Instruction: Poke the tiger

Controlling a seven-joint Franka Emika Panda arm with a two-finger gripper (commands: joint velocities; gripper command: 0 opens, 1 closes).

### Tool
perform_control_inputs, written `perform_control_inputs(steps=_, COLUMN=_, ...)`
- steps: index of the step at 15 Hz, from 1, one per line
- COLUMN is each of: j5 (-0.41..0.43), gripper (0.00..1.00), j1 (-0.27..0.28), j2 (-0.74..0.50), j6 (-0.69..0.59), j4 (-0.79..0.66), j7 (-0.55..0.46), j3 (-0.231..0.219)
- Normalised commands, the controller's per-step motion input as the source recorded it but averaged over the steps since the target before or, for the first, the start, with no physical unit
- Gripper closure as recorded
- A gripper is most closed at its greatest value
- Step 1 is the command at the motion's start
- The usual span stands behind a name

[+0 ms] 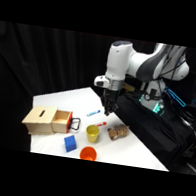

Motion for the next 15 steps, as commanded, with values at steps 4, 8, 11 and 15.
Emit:
perform_control_inputs(steps=4, j5=0.009, gripper=0.96, j1=0.053, j2=0.15, j6=0.38, j4=-0.18, j7=0.07, j3=0.049)
perform_control_inputs(steps=8, j5=-0.086, gripper=0.95, j1=0.089, j2=0.23, j6=0.34, j4=-0.08, j7=0.16, j3=0.060)
perform_control_inputs(steps=11, j5=-0.167, gripper=0.95, j1=0.116, j2=0.28, j6=0.30, j4=0.00, j7=0.20, j3=0.015)
perform_control_inputs(steps=15, j5=-0.138, gripper=0.96, j1=0.106, j2=0.36, j6=0.30, j4=0.08, j7=0.14, j3=-0.032)
